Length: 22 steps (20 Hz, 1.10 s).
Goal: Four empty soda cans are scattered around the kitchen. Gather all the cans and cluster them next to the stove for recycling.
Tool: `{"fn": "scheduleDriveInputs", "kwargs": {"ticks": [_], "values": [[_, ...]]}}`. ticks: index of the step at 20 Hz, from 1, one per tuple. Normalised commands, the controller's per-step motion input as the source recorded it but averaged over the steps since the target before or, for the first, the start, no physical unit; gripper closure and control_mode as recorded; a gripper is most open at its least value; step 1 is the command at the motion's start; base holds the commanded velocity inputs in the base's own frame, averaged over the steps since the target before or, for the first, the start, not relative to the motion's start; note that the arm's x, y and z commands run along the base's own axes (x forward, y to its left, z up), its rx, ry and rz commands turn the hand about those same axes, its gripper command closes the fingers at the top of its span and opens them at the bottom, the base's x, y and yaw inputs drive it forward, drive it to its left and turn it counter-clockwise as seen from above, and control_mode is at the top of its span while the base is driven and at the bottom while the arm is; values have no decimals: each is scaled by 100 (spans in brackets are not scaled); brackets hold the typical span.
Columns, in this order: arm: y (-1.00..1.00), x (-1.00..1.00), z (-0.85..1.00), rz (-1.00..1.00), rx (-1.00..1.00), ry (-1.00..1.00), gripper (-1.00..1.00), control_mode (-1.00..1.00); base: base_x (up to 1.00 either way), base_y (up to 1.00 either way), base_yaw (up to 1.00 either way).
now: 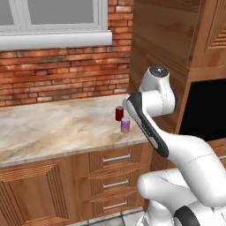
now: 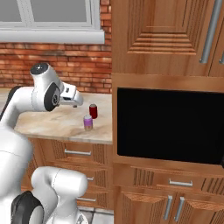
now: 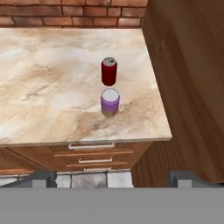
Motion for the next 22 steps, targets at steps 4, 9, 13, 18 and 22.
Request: {"fn": "scheduleDriveInputs", "kwargs": {"ticks": [4, 9, 13, 18, 22], "values": [[-9, 25, -28, 0, 3, 4, -100, -100, 0, 0, 0], [-7, 29, -27, 0, 1, 4, -100, -100, 0, 0, 0], [-3, 28, -18, 0, 0, 8, -100, -100, 0, 0, 0], [-2, 31, -17, 0, 0, 8, -100, -100, 0, 0, 0], [0, 25, -13, 0, 0, 9, -100, -100, 0, 0, 0]]}}
